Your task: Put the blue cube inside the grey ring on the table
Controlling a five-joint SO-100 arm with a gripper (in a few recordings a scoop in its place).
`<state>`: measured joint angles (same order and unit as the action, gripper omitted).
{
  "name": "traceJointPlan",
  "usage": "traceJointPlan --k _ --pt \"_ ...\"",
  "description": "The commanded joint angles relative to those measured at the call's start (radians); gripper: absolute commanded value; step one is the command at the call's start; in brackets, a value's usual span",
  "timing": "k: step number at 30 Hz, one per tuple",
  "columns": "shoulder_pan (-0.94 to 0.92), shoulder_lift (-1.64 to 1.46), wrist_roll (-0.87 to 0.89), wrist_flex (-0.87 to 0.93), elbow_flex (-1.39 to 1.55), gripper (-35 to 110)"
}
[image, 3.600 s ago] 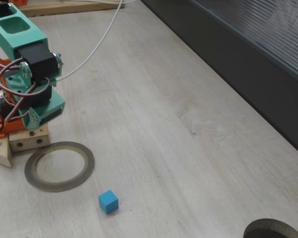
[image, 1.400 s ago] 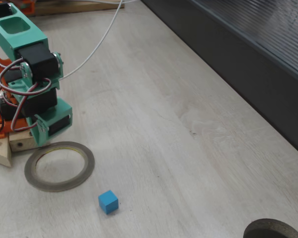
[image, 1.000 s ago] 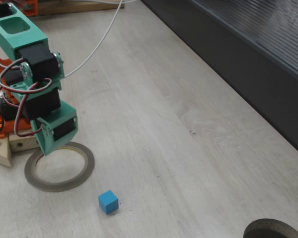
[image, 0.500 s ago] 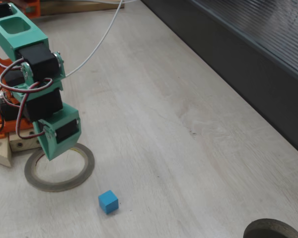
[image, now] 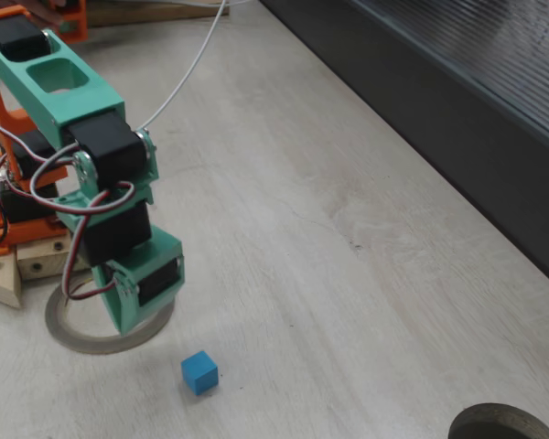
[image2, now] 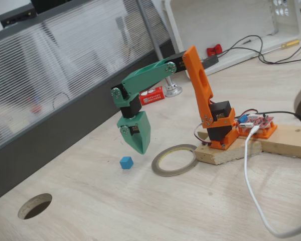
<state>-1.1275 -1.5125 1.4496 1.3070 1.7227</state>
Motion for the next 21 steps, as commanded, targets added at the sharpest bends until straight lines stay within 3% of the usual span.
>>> traceJointPlan --k 1,21 --pt "-0.011 0.031 0.0 0.008 -0.066 0" --pt "-0.012 0.195 -0.002 0.009 -0.37 0"
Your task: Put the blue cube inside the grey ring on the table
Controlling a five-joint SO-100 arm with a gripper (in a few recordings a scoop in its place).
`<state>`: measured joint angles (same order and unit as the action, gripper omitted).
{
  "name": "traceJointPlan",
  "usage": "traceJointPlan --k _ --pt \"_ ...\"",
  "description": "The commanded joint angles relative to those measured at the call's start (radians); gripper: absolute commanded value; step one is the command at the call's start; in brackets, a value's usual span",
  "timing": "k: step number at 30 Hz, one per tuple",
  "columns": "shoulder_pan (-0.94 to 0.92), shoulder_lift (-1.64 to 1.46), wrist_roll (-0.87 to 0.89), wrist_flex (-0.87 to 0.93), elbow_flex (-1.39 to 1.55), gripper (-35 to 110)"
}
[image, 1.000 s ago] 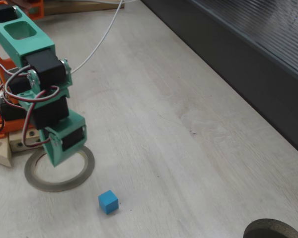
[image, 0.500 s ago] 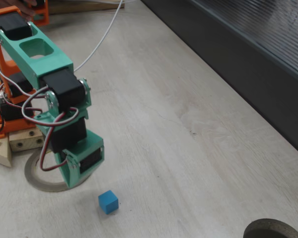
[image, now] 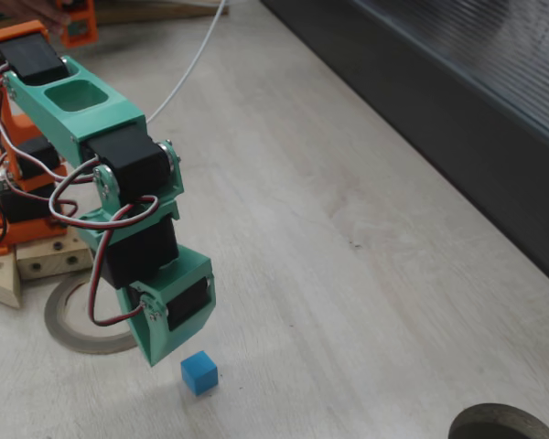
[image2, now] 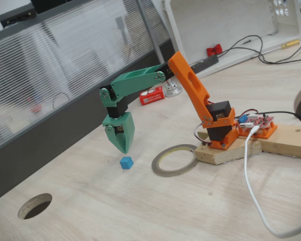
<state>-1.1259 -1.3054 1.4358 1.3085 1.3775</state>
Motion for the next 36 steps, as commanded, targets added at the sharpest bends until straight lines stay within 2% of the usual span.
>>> traceJointPlan --k 1,36 --pt "-0.014 -0.012 0.012 0.008 -0.025 0" --pt "-0.006 0.052 0.018 -0.011 -0.028 0"
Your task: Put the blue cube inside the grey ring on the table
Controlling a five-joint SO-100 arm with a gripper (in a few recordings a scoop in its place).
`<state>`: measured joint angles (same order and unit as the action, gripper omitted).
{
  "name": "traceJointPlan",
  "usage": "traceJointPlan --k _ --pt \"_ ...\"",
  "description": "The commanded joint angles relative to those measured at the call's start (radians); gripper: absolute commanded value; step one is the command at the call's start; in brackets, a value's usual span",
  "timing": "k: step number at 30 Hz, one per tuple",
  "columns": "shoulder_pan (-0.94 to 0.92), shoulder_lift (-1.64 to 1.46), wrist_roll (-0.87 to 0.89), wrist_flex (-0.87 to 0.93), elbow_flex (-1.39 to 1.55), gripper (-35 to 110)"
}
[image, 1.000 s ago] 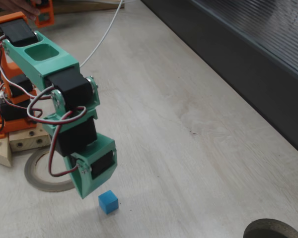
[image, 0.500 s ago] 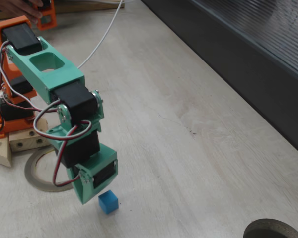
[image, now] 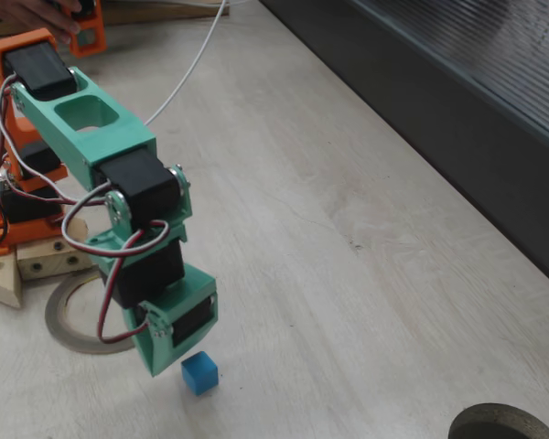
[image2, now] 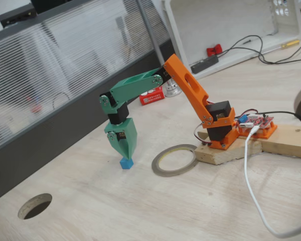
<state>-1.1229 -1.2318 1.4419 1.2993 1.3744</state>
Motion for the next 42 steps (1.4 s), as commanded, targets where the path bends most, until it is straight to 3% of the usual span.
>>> traceJointPlan --k 1,42 --pt "-0.009 -0.021 0.012 -0.002 -0.025 0" --pt "-0.017 -0.026 0.008 0.012 -0.02 0"
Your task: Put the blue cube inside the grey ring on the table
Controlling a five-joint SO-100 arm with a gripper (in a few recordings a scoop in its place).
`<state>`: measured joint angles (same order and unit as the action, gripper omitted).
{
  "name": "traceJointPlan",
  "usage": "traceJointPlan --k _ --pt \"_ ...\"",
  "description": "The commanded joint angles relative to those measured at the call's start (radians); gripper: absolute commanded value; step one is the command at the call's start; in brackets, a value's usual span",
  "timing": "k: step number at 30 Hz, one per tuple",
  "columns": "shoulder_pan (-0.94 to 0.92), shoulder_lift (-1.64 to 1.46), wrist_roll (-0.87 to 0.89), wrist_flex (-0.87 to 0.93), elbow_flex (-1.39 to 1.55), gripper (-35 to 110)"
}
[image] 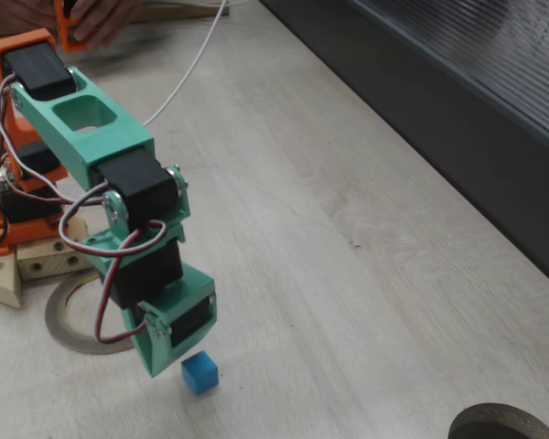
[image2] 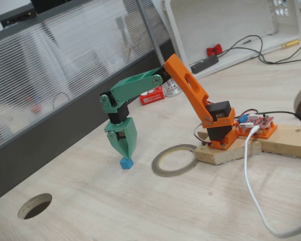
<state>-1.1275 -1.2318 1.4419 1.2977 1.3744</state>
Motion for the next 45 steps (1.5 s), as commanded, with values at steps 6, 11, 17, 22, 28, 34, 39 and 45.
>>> traceJointPlan --k 6,11,17,22,28,34,39,45 --pt "-0.012 -0.035 0.008 0.017 -0.017 7" --pt "-0.012 -0.035 0.008 0.018 -0.011 20" --pt "-0.012 -0.037 0.006 0.101 -0.021 31" --pt "-0.012 -0.037 0.006 0.115 -0.021 38" --pt "-0.012 -0.037 0.006 0.115 -0.023 48" --pt "-0.012 -0.034 0.006 0.106 -0.023 53" --pt "-0.012 -0.025 0.006 0.104 -0.023 53" --pt "-0.014 -0.023 0.006 0.104 -0.021 53"
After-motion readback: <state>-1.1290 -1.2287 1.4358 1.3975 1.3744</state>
